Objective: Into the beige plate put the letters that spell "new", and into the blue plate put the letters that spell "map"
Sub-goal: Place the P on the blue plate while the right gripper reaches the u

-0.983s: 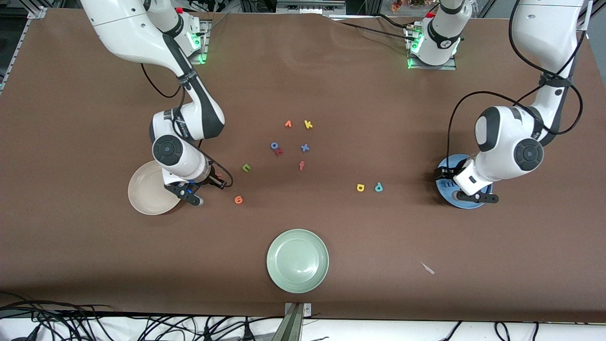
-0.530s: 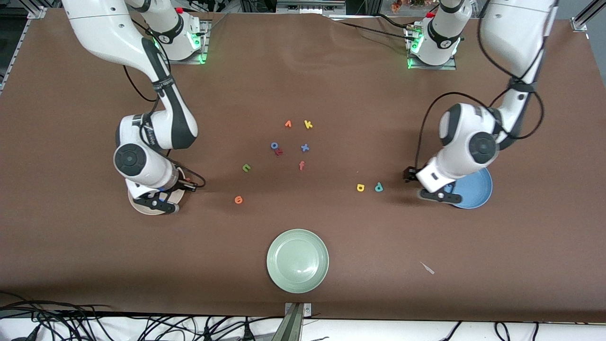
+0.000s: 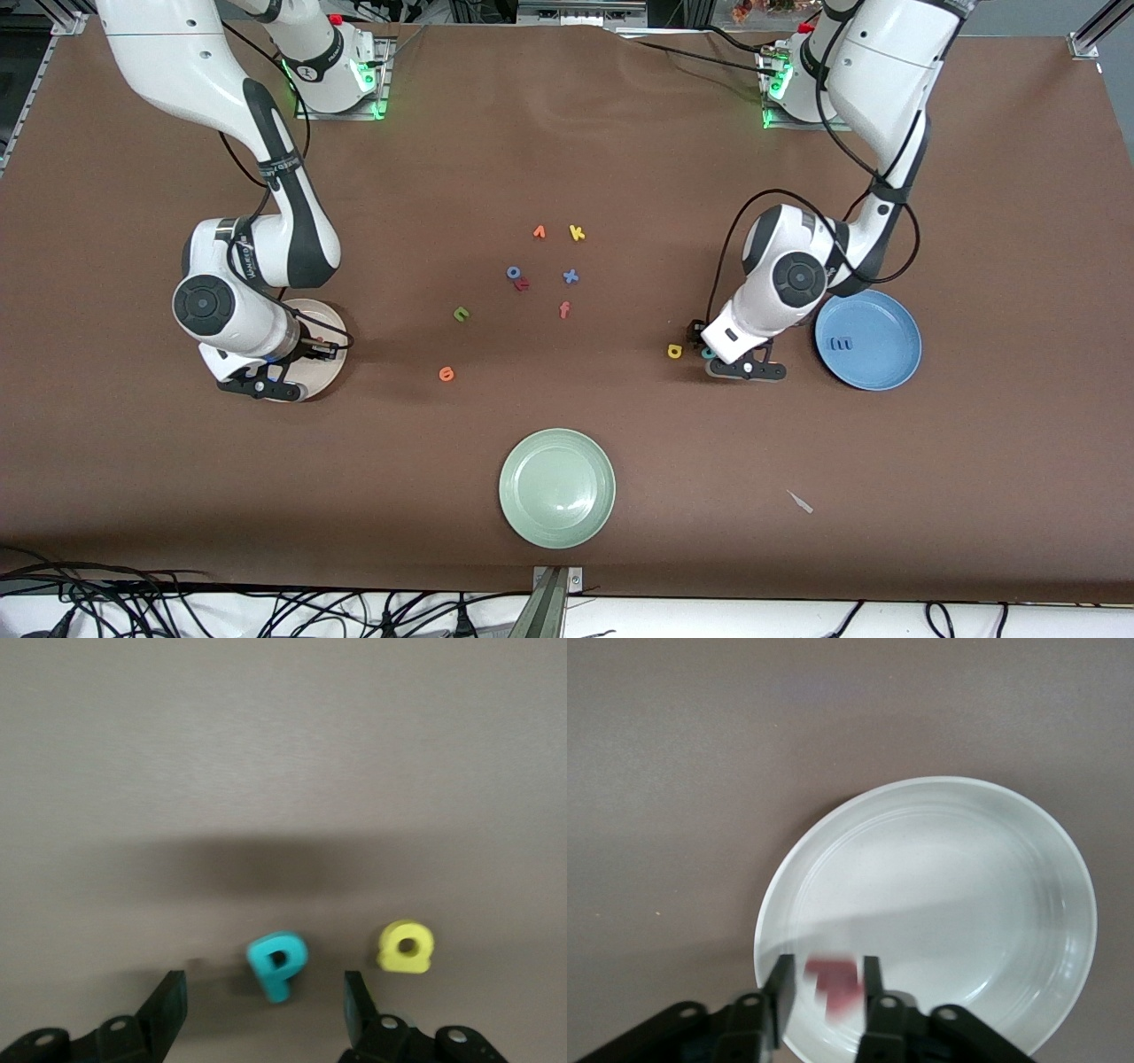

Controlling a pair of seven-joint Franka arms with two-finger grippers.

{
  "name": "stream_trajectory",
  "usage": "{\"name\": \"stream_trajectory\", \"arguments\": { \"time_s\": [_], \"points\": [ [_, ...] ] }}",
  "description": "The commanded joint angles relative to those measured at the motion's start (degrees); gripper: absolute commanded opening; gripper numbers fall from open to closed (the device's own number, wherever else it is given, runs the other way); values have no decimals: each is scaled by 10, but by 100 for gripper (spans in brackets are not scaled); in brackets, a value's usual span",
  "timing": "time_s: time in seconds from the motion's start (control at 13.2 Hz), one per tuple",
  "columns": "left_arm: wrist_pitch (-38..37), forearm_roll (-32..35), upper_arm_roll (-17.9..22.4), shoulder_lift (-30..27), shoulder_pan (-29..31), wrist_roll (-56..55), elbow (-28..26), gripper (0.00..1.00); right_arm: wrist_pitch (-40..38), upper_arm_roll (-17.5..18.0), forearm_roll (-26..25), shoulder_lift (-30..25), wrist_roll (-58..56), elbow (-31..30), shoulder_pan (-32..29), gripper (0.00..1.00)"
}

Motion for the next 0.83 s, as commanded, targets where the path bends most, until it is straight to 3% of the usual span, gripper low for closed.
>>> {"name": "stream_trajectory", "arguments": {
  "time_s": [0.0,0.15,0.38,0.61,0.76],
  "points": [
    [0,-5,7,26,-12,-17,29,80,-5,2,6,-4,1,5,8,100],
    [8,-1,7,29,-12,-13,29,78,-7,6,10,-4,27,18,10,100],
    [8,1,8,31,-12,-9,29,54,-7,29,10,-4,113,18,22,100],
    [8,1,8,33,-10,-8,29,31,-7,77,10,-4,221,16,27,100],
    [8,1,9,33,-10,-8,29,26,0,104,10,-4,278,15,27,100]
  ]
}}
